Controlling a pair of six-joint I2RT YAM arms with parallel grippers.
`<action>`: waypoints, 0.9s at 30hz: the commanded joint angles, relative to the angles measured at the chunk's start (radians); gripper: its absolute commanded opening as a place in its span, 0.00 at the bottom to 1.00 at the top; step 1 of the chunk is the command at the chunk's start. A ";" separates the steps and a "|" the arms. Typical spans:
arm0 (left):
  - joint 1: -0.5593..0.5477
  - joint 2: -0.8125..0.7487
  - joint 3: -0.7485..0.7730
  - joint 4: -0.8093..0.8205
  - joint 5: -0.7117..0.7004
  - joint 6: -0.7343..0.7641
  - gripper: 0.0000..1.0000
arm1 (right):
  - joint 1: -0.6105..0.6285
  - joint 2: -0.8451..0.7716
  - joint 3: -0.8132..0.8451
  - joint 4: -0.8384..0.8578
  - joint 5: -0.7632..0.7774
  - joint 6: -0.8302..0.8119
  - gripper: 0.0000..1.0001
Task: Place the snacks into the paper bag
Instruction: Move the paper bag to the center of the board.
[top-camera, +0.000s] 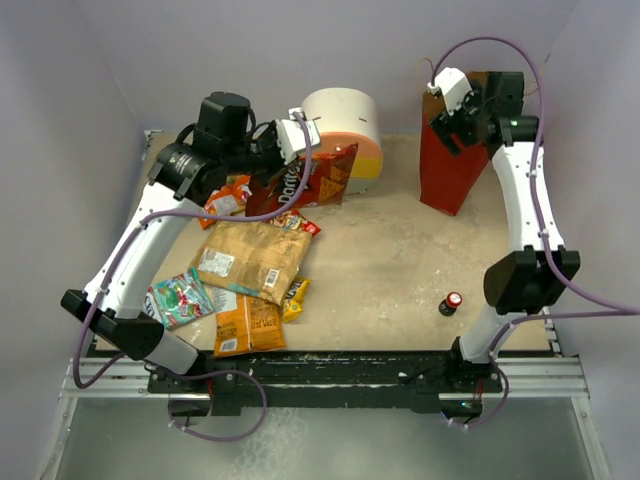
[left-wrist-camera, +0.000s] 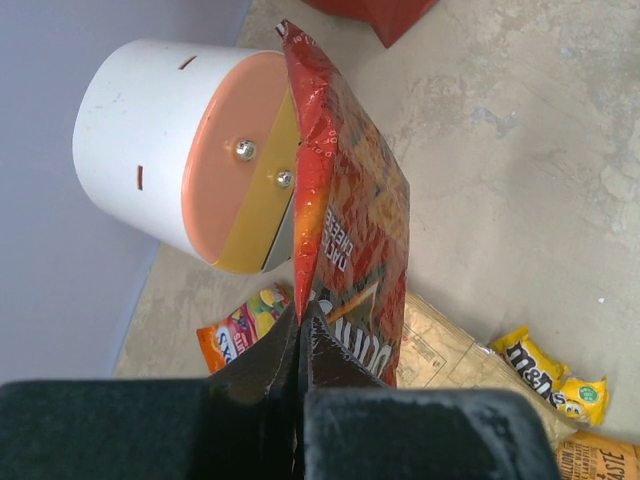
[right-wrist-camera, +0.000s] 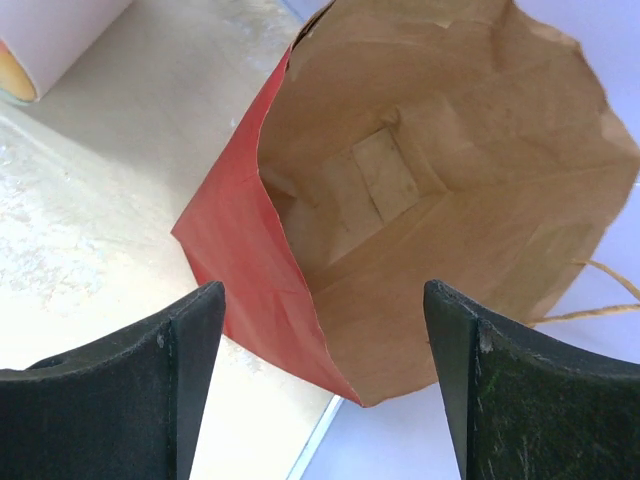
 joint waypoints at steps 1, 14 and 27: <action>0.002 -0.053 -0.004 0.104 -0.034 -0.040 0.00 | -0.035 0.052 0.112 -0.189 -0.132 -0.047 0.81; 0.002 -0.064 -0.023 0.141 -0.074 -0.058 0.00 | -0.048 0.101 0.121 -0.303 -0.174 -0.118 0.54; 0.002 -0.025 0.044 0.231 -0.180 -0.162 0.00 | 0.002 -0.027 0.030 -0.346 -0.214 -0.070 0.00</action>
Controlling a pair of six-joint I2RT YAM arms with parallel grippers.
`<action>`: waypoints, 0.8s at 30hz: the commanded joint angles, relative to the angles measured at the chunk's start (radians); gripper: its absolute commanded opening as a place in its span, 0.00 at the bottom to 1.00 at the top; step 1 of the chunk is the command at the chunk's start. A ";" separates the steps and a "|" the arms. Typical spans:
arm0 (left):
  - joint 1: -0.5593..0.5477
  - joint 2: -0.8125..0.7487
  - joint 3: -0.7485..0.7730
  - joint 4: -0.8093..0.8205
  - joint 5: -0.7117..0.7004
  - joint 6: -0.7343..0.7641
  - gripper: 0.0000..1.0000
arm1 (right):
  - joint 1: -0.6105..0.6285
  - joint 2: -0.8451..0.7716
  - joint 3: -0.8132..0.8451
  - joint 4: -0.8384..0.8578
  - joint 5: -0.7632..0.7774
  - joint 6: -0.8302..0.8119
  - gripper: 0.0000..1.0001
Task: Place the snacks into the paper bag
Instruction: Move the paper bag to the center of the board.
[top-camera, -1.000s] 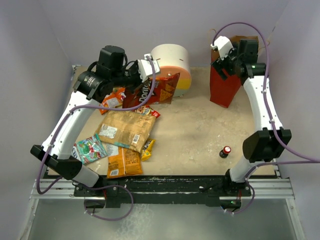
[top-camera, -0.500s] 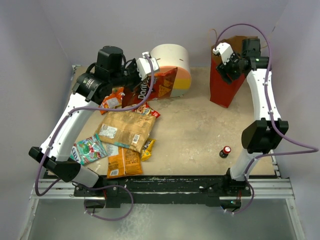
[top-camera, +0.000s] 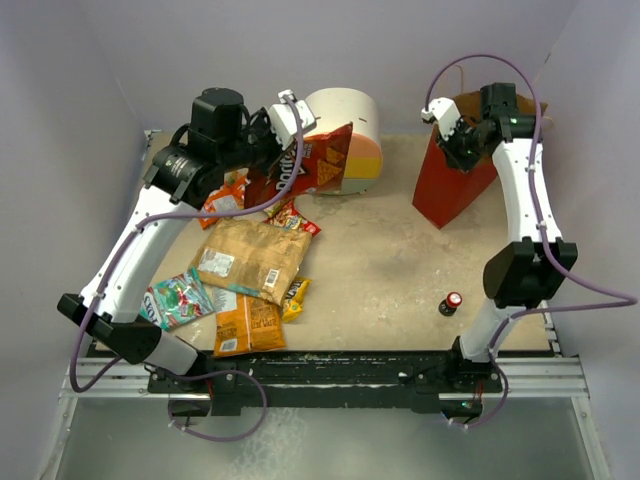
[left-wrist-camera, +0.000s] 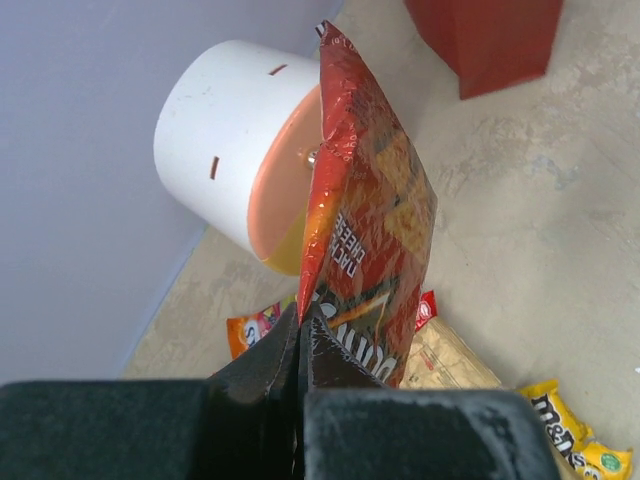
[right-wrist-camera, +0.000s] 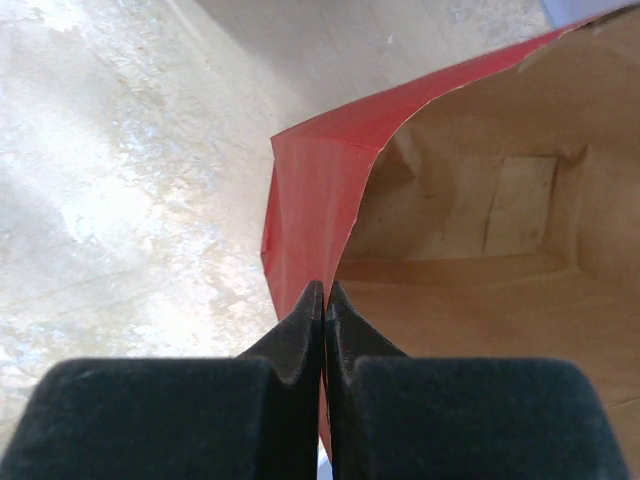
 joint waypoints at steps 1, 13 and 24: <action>0.002 0.007 0.085 0.110 -0.054 -0.055 0.00 | 0.063 -0.149 -0.075 0.005 -0.012 0.072 0.00; 0.001 0.110 0.273 0.101 -0.207 -0.167 0.00 | 0.374 -0.385 -0.425 0.200 0.051 0.403 0.00; -0.057 0.262 0.572 0.047 -0.213 -0.213 0.00 | 0.526 -0.393 -0.439 0.260 -0.053 0.505 0.03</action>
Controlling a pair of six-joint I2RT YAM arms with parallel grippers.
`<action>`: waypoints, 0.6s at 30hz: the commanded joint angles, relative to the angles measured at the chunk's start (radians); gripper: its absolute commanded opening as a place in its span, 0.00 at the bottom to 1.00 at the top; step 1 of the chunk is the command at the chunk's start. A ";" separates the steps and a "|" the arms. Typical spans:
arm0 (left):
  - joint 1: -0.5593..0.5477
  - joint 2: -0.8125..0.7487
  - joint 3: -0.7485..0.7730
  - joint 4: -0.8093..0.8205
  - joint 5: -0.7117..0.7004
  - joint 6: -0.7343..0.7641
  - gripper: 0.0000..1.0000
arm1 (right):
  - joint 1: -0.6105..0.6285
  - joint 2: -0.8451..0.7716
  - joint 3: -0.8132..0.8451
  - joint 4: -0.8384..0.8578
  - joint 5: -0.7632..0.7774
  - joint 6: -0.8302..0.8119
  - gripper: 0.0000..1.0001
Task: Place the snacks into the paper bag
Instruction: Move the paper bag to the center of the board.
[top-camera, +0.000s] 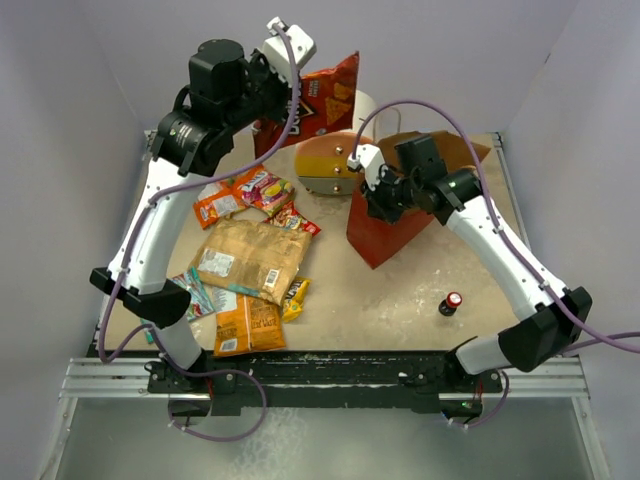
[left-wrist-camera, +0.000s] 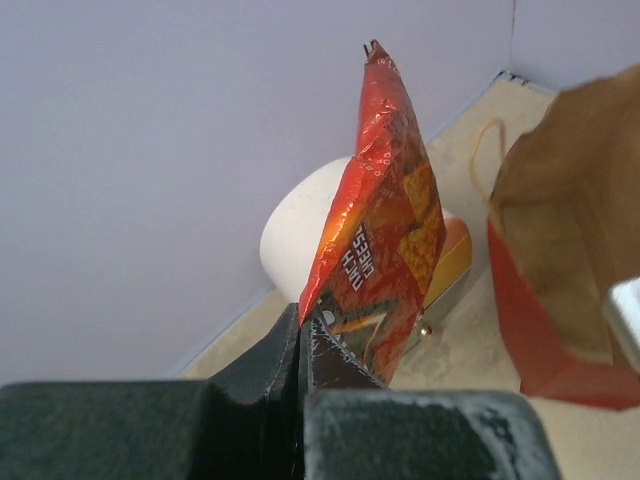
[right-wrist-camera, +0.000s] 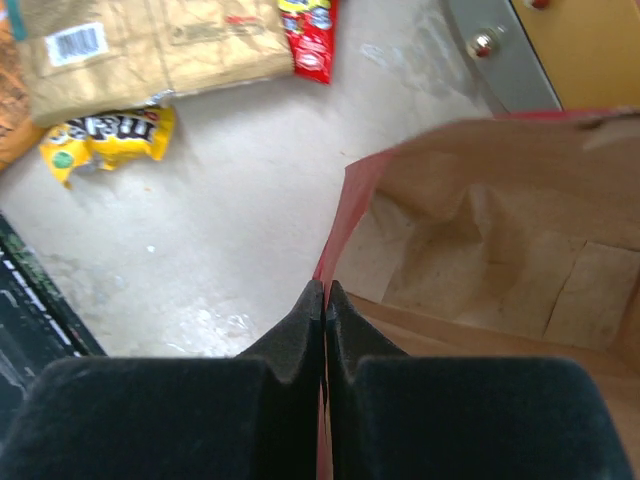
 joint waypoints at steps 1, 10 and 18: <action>-0.062 0.025 0.110 0.043 -0.028 -0.023 0.00 | 0.022 -0.003 0.051 0.038 -0.091 0.064 0.03; -0.107 0.032 0.114 0.145 -0.006 -0.098 0.00 | 0.033 0.003 0.071 0.026 -0.111 0.040 0.28; -0.144 0.083 0.176 0.174 0.001 -0.202 0.00 | 0.030 -0.082 0.110 0.003 -0.087 -0.001 0.66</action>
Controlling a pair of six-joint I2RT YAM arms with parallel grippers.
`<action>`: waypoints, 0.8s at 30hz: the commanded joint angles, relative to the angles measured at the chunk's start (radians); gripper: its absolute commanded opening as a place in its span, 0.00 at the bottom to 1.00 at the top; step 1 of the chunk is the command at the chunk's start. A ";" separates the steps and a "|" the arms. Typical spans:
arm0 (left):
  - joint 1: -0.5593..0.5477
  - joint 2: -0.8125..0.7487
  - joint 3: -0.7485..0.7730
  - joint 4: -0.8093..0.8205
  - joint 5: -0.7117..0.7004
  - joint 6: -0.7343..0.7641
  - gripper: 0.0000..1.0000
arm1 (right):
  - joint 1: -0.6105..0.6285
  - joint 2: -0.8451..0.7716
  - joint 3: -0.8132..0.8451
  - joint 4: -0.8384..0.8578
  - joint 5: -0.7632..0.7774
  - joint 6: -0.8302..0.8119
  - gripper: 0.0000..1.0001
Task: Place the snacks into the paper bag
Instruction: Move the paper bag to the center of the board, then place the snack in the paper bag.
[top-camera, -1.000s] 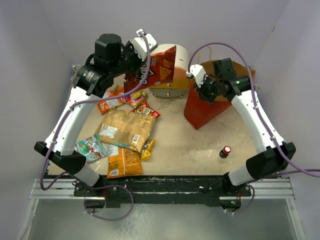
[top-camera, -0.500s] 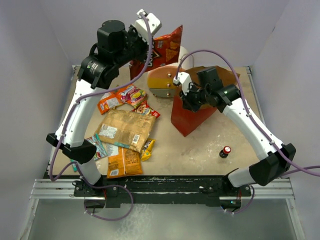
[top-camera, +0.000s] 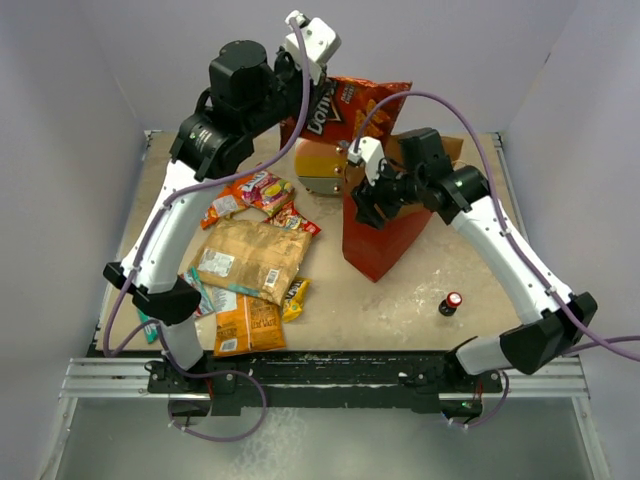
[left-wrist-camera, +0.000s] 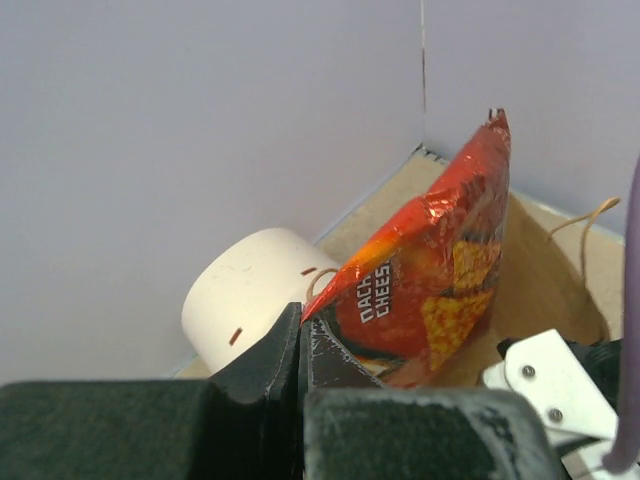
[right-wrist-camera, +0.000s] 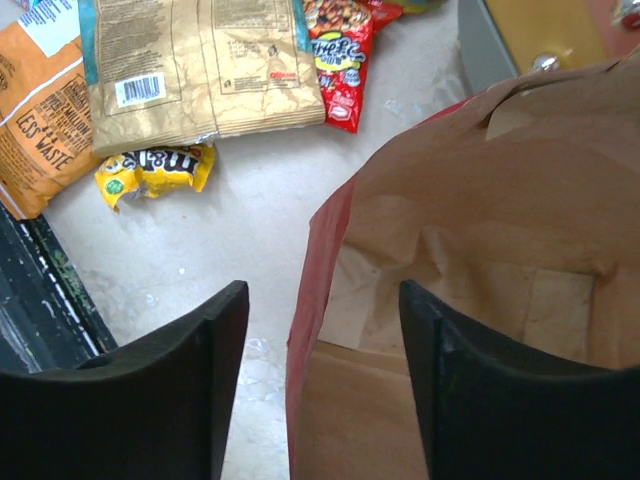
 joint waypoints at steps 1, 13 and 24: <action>-0.029 0.025 0.068 0.117 -0.008 -0.096 0.00 | 0.000 -0.095 0.052 -0.006 0.010 -0.034 0.67; -0.074 0.156 0.196 0.159 -0.057 -0.113 0.00 | -0.197 -0.280 -0.056 0.062 0.059 0.016 0.71; -0.146 0.284 0.260 0.203 -0.093 -0.121 0.00 | -0.286 -0.282 0.004 0.092 0.079 0.072 0.66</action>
